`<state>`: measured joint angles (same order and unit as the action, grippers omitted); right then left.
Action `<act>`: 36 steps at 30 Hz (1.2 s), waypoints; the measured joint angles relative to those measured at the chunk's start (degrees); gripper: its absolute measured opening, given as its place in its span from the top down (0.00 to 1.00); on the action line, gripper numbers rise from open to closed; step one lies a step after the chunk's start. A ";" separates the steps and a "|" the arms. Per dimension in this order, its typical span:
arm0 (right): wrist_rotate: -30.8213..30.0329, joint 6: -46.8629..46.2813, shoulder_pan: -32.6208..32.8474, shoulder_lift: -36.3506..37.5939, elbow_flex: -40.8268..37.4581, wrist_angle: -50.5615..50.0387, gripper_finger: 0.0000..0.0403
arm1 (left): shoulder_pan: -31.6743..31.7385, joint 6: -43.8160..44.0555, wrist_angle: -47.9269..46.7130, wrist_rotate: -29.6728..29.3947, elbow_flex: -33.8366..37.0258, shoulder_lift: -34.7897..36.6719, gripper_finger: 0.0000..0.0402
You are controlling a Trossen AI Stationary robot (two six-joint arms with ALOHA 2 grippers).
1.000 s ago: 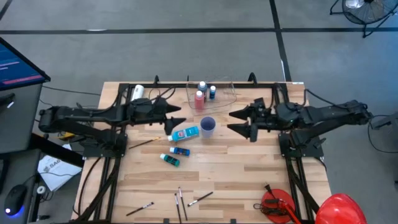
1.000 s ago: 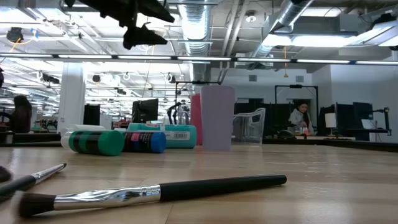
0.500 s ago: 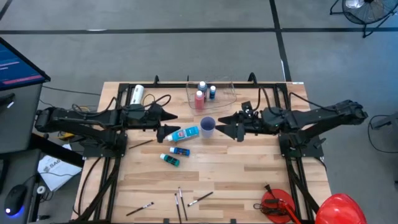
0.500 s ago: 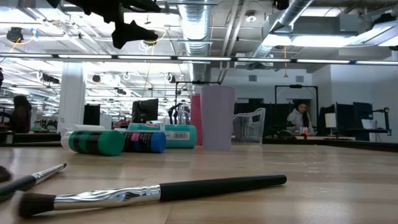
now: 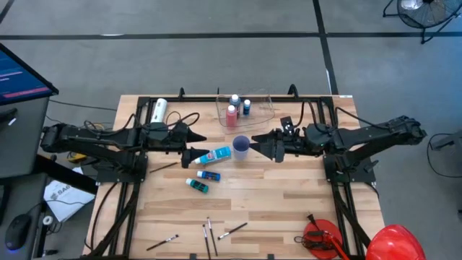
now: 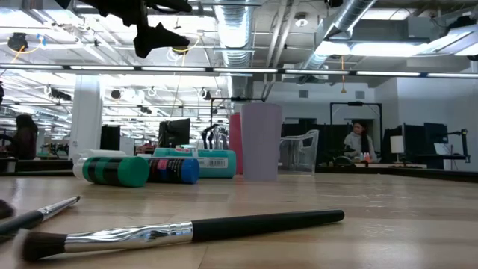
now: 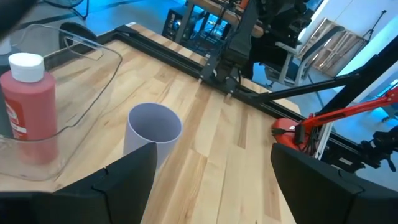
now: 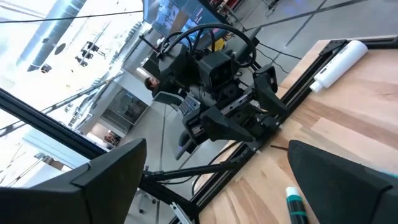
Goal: Pick & Place Paint Supplies
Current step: Put the black paint brush into the violet cup
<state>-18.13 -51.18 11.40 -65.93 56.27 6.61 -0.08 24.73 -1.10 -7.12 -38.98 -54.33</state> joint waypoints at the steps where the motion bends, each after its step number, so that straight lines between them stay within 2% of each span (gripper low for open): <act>1: 0.00 -0.19 0.00 0.00 0.00 0.02 0.06 | 0.00 0.01 0.01 0.01 0.00 0.00 0.23; 13: 0.00 -0.39 -0.24 0.00 0.00 -0.11 0.10 | 0.02 0.00 0.04 0.01 0.00 0.00 0.23; 36: 0.02 0.13 -0.17 0.04 0.00 -0.37 0.10 | 0.02 1.07 0.33 1.04 0.00 -0.04 0.23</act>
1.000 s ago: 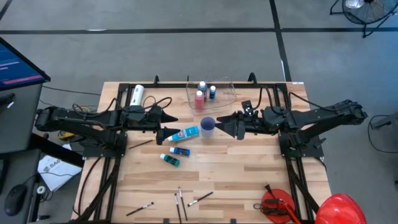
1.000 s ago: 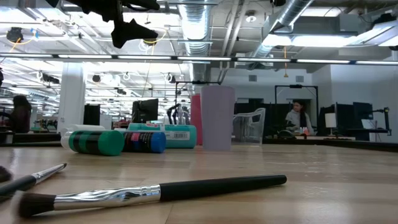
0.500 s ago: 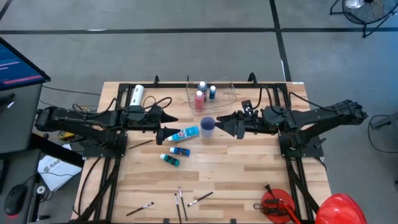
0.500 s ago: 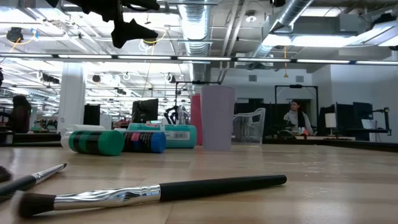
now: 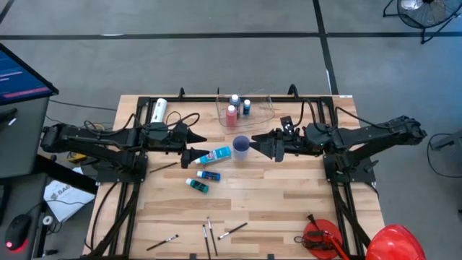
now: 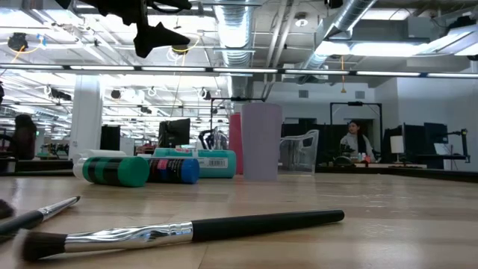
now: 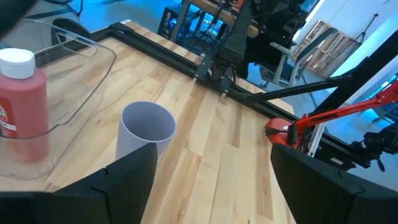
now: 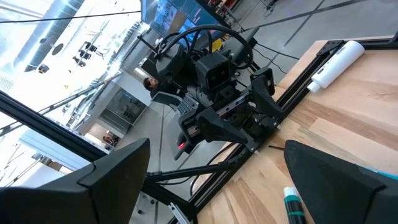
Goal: Pick & Place Paint Supplies
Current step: Put the black paint brush into the violet cup
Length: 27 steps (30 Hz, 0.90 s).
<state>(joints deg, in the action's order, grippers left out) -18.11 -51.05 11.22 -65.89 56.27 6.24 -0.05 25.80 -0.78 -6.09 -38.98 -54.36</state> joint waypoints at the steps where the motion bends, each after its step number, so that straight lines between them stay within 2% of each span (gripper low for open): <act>1: 0.00 -0.02 0.00 0.00 0.00 0.02 0.10 | 0.00 0.00 0.00 0.00 0.00 -0.01 0.23; 8: 0.28 -4.00 -0.13 0.02 0.00 -0.59 0.10 | 0.00 0.04 -0.02 0.00 0.00 -0.01 0.23; 11: 3.22 -1.81 0.46 0.01 0.00 -1.80 0.10 | 0.00 0.17 -0.04 0.00 0.00 -0.01 0.23; 14: 6.37 -3.45 1.36 0.02 0.00 -5.04 0.10 | 0.00 0.54 -0.10 0.03 0.00 -0.01 0.23; 19: 8.08 -7.36 4.47 0.00 0.00 -10.77 0.10 | -0.77 0.61 -0.32 0.55 0.01 -0.01 0.23; 27: 7.65 -9.64 9.88 -3.42 0.04 -10.64 0.10 | -1.16 0.61 -0.80 1.44 0.02 -0.01 0.23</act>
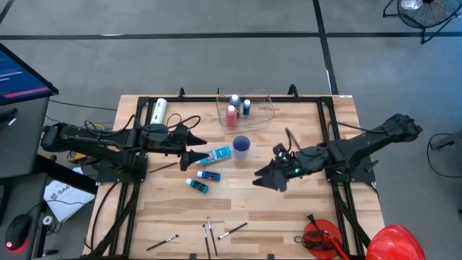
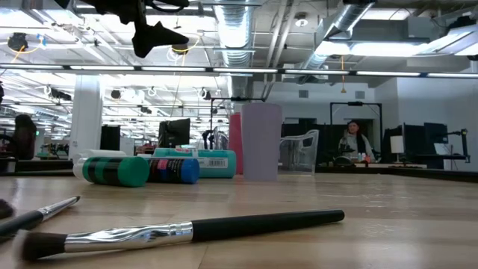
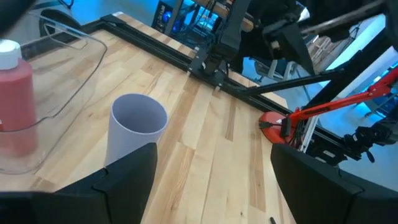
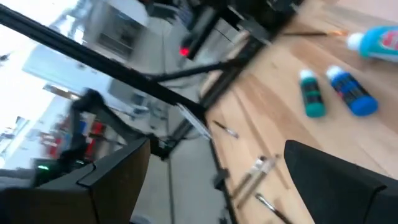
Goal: Pick & Place Paint Supplies
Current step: Put the black paint brush into the violet cup
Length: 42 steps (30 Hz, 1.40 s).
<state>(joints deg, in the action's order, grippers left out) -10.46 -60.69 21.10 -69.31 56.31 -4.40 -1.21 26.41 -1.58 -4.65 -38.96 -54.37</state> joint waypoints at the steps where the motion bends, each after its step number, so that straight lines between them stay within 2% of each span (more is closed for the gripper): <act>1: 0.00 -0.04 -0.04 -1.02 0.00 -0.50 0.10 | 0.00 -0.11 -0.08 0.94 0.00 0.00 0.23; 7: 1.44 3.98 -1.40 -7.83 0.01 -4.89 0.10 | 0.00 -1.91 -6.54 9.63 0.00 0.00 0.23; 10: 6.30 16.16 -0.81 -12.37 -0.04 -4.70 0.10 | -0.62 -1.34 -11.90 12.71 0.13 0.00 0.23; 12: 9.93 19.35 -0.08 -14.77 0.36 -4.89 0.10 | -1.73 -0.09 -13.10 13.65 0.75 0.00 0.23; 15: 12.85 20.72 0.70 -18.46 2.06 -5.34 0.10 | -5.12 2.65 -12.99 15.27 1.47 -0.03 0.23; 18: 13.19 26.08 2.32 -21.74 4.55 -8.58 0.11 | -11.27 2.84 -12.51 15.28 1.57 -1.16 0.25; 23: 12.08 37.04 5.10 -28.12 8.96 -19.23 0.15 | -21.38 7.20 -8.69 10.02 1.57 -4.76 0.28; 29: 11.12 45.60 7.72 -34.44 13.52 -23.22 0.21 | -30.99 12.97 -4.48 1.10 -0.89 -12.45 0.32; 34: 8.92 50.49 9.82 -37.30 16.61 -22.12 0.23 | -35.92 13.79 -2.84 -5.35 -9.29 -22.81 0.38; 42: 6.71 50.78 11.13 -38.72 16.94 -18.47 0.23 | -40.10 10.86 -3.13 -11.84 -21.62 -39.83 0.46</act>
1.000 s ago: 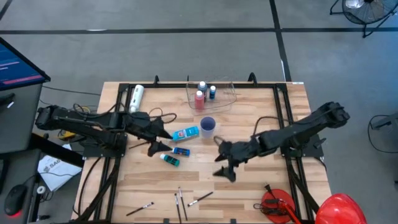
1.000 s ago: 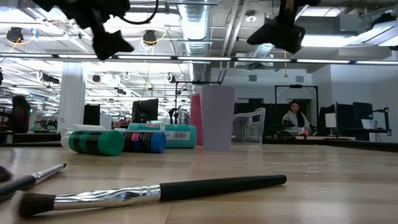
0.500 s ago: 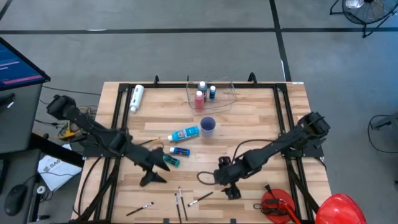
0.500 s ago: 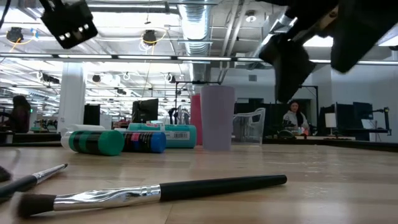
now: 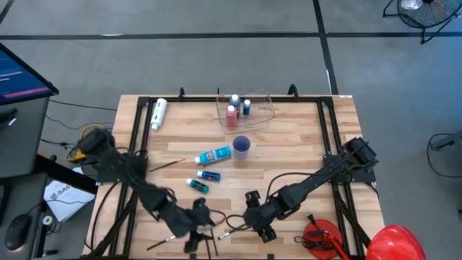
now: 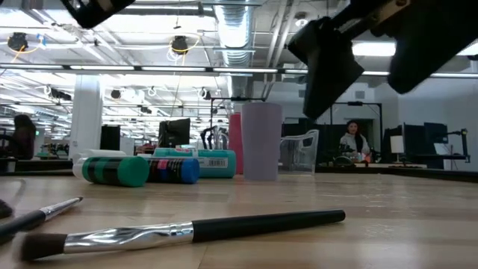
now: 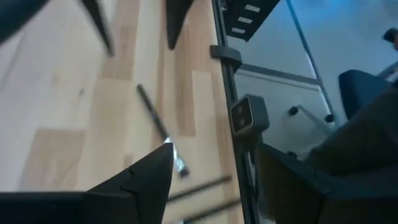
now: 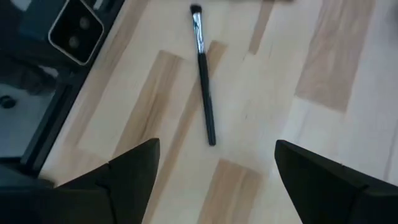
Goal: Pick & Place Paint Supplies
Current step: Put the black paint brush into the violet cup
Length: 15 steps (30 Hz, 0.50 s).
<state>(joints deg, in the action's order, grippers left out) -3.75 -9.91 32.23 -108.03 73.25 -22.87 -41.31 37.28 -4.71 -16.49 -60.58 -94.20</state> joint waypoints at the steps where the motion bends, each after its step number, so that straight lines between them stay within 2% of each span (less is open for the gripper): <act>1: -0.15 -0.05 0.06 0.00 0.00 0.45 0.23 | -0.29 -0.14 0.02 -0.12 -0.88 -1.90 0.46; 4: -0.83 -0.14 0.61 0.00 0.00 1.22 0.23 | -1.50 -1.32 -0.89 -0.64 -4.40 -7.24 0.47; 8: -1.16 -0.35 1.01 0.00 0.00 2.46 0.23 | -2.81 -2.64 -4.21 -5.52 -8.07 -12.23 0.49; 15: -1.45 -2.11 1.66 -1.22 -0.03 4.02 0.23 | -2.70 -4.23 -4.93 -7.94 -8.90 -17.63 0.49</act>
<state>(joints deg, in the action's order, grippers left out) -5.20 -12.03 33.89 -109.25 73.23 -18.85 -44.01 33.04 -9.65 -24.43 -69.49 -111.84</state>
